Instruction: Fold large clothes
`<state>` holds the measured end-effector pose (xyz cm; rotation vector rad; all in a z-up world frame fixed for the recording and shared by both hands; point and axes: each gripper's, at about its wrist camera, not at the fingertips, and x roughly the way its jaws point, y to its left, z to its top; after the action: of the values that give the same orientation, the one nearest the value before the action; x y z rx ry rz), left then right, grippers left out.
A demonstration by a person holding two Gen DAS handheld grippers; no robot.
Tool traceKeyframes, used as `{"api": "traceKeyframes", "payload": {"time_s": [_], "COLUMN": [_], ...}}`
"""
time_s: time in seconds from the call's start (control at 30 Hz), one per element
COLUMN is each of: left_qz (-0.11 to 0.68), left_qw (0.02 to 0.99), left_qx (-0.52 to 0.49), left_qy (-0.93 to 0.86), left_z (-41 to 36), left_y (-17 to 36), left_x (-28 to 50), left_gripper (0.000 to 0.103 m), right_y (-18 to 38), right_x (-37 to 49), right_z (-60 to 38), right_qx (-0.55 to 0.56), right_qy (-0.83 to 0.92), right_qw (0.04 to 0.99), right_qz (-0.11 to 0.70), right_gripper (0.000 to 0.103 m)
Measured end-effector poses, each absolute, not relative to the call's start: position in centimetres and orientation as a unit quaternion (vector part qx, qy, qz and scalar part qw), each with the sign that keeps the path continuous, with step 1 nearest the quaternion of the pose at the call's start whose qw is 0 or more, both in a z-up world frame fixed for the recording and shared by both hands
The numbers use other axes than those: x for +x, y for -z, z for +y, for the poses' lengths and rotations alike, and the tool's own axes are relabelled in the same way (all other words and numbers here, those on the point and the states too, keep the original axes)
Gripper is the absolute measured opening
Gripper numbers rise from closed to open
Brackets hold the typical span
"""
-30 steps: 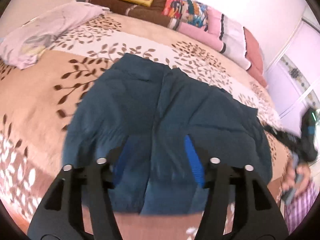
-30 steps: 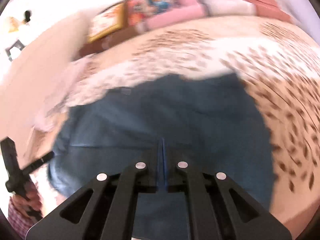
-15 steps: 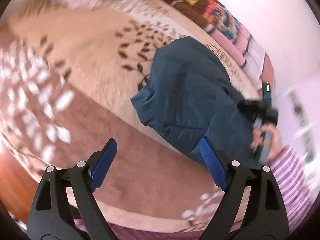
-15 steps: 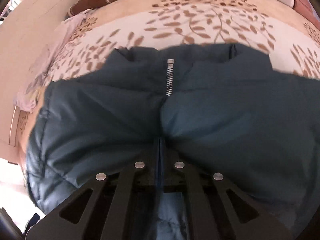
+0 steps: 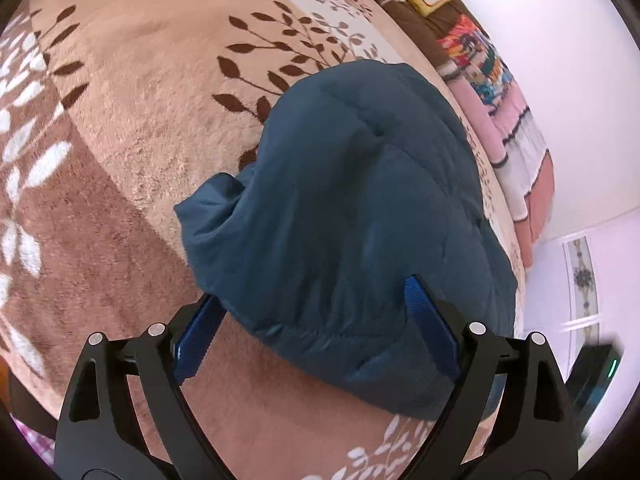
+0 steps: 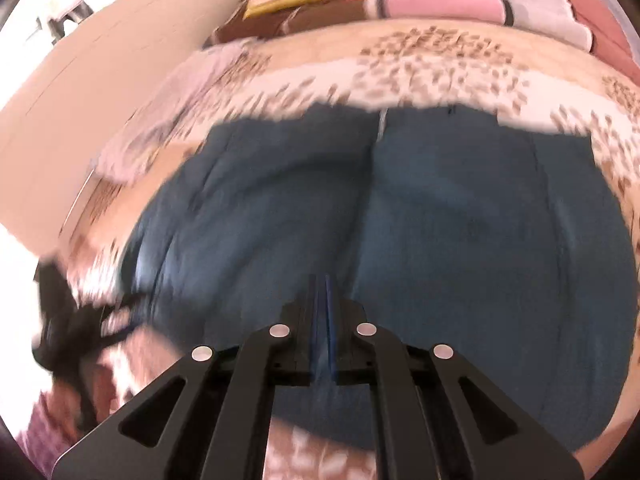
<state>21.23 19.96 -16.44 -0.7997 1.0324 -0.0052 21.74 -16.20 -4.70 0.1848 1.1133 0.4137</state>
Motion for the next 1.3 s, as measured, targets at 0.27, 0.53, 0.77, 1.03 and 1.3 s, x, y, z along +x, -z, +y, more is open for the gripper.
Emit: {"api": "traceKeyframes", "payload": {"time_s": [0.27,0.53,0.77,1.03,1.3], "left_qz": [0.448,0.410,0.384,0.369,0.369], "left_qw": [0.788,0.829,0.858,0.869,0.888], "left_qx": [-0.421,-0.376,-0.332,-0.325,-0.269], "left_qy": [0.036,0.059,0.082,0.065,0.052], "left_z": [19.1,17.3,17.6,21.1,22.7], "left_y": [17.2,14.2,10.8,8.5,6.9], "left_x": [22.4,22.6,21.4,18.8,16.8], "left_gripper": [0.071,0.017,0.014,0.014,0.014], "right_y": [10.6,11.0,4.0,4.3,9.9], "right_x": [21.8,21.9,19.2,22.6,25.2], "right_z": [-15.4,-15.4,-20.4,-18.2,-10.1], "right_qx": [0.086,0.101,0.130,0.140,0.054], "right_qy": [-0.172,-0.159,-0.142,-0.170,-0.193], "right_qw": [0.798,0.798,0.847,0.836,0.802], "right_qz": [0.572,0.572,0.496,0.502,0.563], "right_gripper": [0.003,0.002,0.005,0.006,0.001]}}
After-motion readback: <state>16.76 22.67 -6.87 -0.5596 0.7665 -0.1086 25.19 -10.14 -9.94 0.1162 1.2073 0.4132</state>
